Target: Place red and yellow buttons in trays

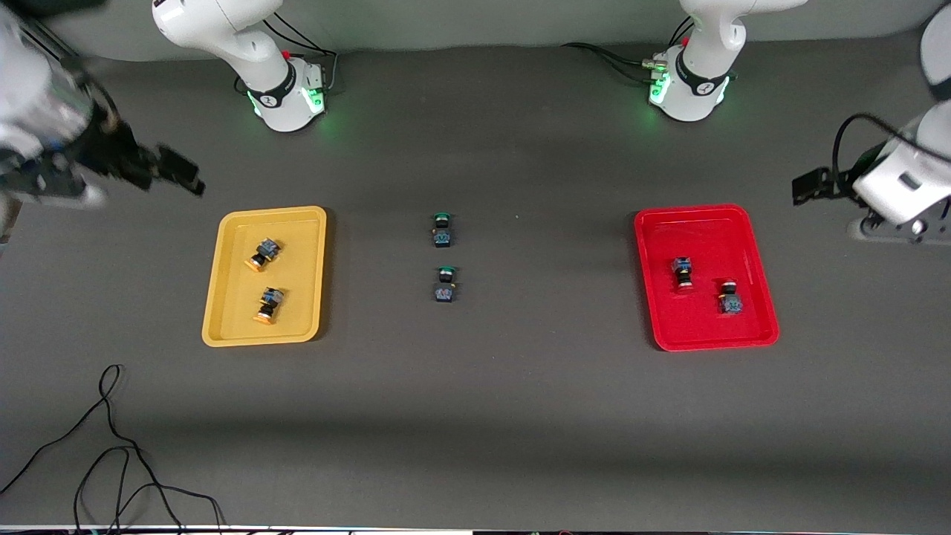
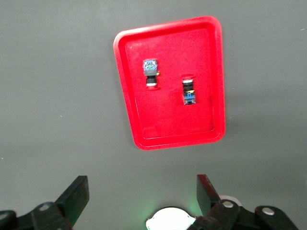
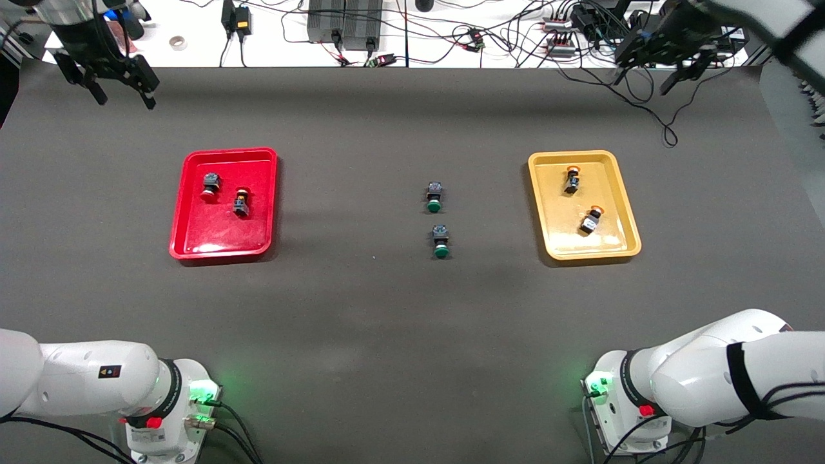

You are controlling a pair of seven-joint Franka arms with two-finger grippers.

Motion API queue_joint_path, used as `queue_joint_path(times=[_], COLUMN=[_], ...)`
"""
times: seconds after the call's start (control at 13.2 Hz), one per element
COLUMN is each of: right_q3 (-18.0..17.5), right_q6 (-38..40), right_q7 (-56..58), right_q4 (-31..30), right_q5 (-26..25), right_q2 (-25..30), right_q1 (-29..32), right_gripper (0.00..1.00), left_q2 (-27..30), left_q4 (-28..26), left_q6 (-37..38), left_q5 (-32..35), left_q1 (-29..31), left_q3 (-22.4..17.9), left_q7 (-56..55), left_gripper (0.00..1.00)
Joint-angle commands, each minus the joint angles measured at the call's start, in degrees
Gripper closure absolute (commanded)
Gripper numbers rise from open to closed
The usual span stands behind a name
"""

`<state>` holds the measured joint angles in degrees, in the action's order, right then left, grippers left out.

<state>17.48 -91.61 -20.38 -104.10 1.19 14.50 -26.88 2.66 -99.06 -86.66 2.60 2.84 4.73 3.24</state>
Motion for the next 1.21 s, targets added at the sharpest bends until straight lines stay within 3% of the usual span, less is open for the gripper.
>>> queue_joint_path(times=[0.0,0.3,0.38,0.53,1.13], right_q3=[-1.7,-15.6,-17.4,-17.7,-17.4], right_q6=[1.7,5.1,5.8,5.9,1.9], right_q7=[0.5,11.7,11.8,12.6,15.0], right_q4=[-0.8,-0.6,-0.6,-0.6,5.3], right_q5=[-1.6,-0.9,-0.8,-0.7,-0.1], right_q2=[4.7,5.3,5.3,5.0,-5.8], right_q1=[3.3,20.7,22.8,23.1,22.7], right_gripper=[0.0,0.0,0.0,0.0,0.0], left_q2=[-2.0,-5.1,-5.1,-5.1,-5.1], left_q4=[5.4,10.2,10.2,10.1,9.8], left_q6=[2.4,3.8,3.8,3.8,3.7], left_q5=[-1.4,-1.7,-1.8,-2.1,-2.4], left_q1=[-1.6,-3.2,-3.2,-5.4,-5.1], left_q3=[0.1,-0.4,-0.8,-3.6,-3.9], left_q7=[-0.1,-1.9,-1.8,-1.3,-1.1], left_gripper=[0.0,0.0,0.0,0.0,0.0])
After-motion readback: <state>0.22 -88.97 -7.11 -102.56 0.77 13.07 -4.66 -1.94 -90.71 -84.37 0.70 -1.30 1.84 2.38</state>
